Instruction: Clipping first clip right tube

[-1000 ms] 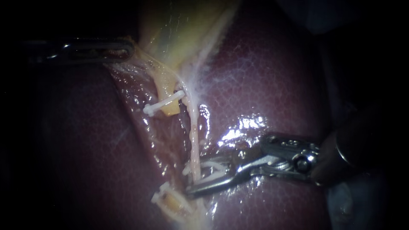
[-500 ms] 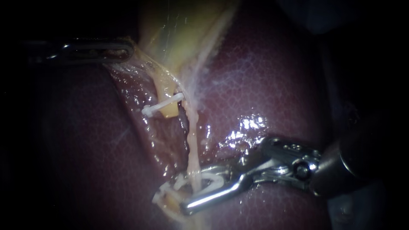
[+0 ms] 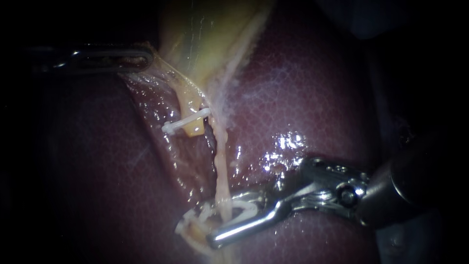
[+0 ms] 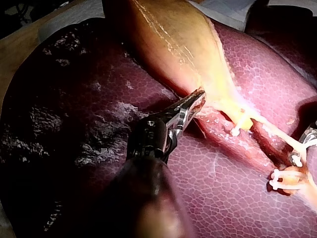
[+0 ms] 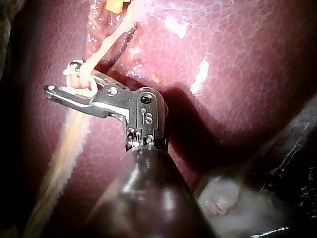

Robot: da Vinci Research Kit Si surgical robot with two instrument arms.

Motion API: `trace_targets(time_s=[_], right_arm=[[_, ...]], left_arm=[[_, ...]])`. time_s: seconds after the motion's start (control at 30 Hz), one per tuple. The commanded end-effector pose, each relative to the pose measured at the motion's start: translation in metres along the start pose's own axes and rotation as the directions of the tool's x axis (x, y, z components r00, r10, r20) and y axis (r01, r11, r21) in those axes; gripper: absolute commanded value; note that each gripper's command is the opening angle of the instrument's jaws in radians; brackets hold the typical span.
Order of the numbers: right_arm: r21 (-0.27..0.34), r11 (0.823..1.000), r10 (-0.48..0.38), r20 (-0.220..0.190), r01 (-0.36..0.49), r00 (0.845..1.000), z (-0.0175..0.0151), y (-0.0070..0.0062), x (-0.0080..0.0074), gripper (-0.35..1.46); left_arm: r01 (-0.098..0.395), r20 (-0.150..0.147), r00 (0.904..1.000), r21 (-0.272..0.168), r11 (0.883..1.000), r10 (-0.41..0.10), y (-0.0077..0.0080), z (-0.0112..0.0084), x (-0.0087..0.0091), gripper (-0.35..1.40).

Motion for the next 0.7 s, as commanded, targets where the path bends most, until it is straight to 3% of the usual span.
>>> trace_targets(time_s=[0.03, 0.5, 0.7], right_arm=[[0.001, 1.0, 0.0, 0.001, 0.0, 1.0, 0.0001, 0.0, -0.0001, 0.3], [0.01, 1.0, -0.001, 0.008, 0.001, 1.0, 0.0, 0.0002, -0.0002, -0.35], [0.008, 1.0, 0.005, 0.017, -0.005, 1.0, -0.0001, 0.0006, -0.0002, -0.35]], left_arm=[[0.0, 0.0, 1.0, 0.0, 1.0, 0.0, 0.0, 0.0, 0.0, -0.35], [0.0, 0.0, 1.0, 0.0, 1.0, 0.0, 0.0, 0.0, 0.0, -0.35], [0.0, 0.0, 1.0, 0.0, 1.0, 0.0, 0.0, 0.0, 0.0, -0.35]])
